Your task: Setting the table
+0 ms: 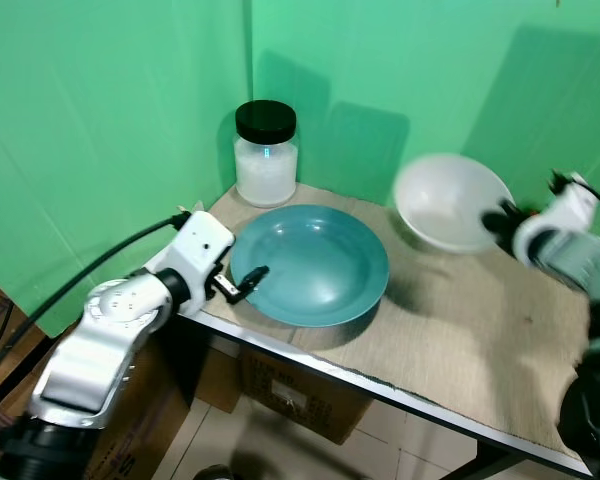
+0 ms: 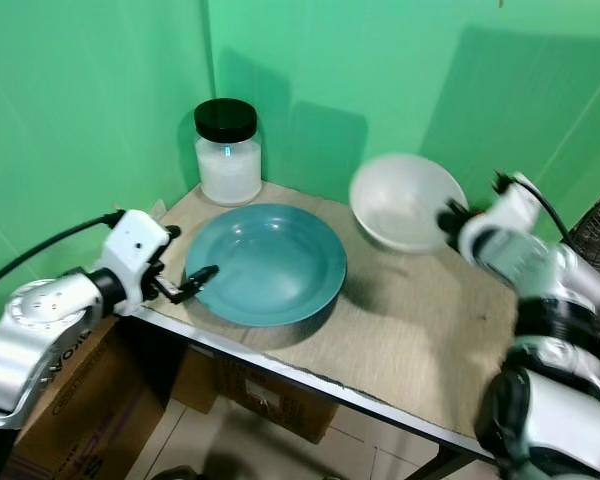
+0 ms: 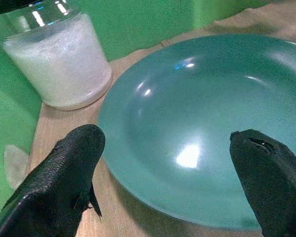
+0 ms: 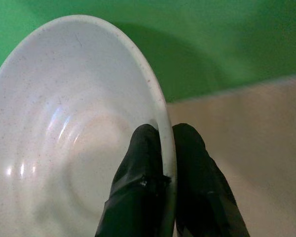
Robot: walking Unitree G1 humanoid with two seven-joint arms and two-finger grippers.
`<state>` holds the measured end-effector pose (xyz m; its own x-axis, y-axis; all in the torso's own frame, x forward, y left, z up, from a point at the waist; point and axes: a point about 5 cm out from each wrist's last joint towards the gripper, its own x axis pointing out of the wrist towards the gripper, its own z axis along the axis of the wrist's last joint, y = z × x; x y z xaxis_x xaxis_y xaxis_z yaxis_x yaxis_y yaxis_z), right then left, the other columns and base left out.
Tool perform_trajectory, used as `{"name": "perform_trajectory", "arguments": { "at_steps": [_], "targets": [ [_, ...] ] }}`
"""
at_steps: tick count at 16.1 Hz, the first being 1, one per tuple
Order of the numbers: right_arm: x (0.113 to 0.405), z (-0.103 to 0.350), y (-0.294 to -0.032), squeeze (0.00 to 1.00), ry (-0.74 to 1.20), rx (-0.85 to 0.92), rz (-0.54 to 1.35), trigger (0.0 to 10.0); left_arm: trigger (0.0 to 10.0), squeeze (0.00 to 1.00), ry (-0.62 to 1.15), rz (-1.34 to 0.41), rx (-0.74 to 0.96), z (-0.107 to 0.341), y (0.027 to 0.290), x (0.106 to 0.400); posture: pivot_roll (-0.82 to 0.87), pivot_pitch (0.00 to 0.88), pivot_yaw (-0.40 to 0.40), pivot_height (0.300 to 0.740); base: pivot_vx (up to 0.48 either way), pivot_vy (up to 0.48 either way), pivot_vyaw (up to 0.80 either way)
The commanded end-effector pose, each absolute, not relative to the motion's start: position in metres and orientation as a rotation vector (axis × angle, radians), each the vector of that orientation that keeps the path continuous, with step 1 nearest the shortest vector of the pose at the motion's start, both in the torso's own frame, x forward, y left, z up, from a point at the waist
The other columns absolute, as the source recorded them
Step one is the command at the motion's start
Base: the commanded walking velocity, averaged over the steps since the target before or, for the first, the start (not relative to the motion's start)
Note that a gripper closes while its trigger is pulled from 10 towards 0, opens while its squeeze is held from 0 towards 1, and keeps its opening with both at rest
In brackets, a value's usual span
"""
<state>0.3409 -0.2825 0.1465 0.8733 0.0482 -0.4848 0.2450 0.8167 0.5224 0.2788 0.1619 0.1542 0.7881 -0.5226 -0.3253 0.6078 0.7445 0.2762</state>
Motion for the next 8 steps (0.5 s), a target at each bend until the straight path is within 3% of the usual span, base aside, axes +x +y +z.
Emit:
{"name": "perform_trajectory", "arguments": {
  "at_steps": [1,2,3,6,7,8],
  "targets": [
    [0.337,0.151,-0.285,0.0,0.496,0.585,-0.099,0.0,10.0,0.0,0.239,-0.614,0.397,0.152,0.161,0.282,0.02,0.0,-0.047,0.74,0.0,0.0,0.0],
    [0.33,0.142,-0.286,0.0,0.529,0.578,-0.11,8.2,10.0,0.0,0.246,-0.606,0.401,0.15,0.162,0.284,0.01,0.0,-0.041,0.74,0.0,0.0,0.0],
    [0.323,0.132,-0.287,0.0,0.56,0.583,-0.127,10.0,10.0,0.0,0.247,-0.605,0.4,0.149,0.162,0.285,0.01,0.0,-0.03,0.74,0.0,0.0,0.0],
    [0.313,0.104,-0.279,0.0,0.627,0.628,-0.157,10.0,10.0,0.0,0.249,-0.615,0.417,0.147,0.161,0.287,0.0,0.0,-0.019,0.74,0.0,0.0,0.0],
    [0.313,0.103,-0.278,0.88,0.623,0.639,-0.158,10.0,10.0,0.0,0.247,-0.616,0.419,0.147,0.161,0.288,0.01,0.0,-0.019,0.74,0.0,0.0,0.0],
    [0.313,0.107,-0.279,1.0,0.602,0.65,-0.166,10.0,10.0,0.0,0.244,-0.611,0.422,0.148,0.162,0.29,0.01,0.0,-0.018,0.74,0.0,0.0,0.0]
  ]
}}
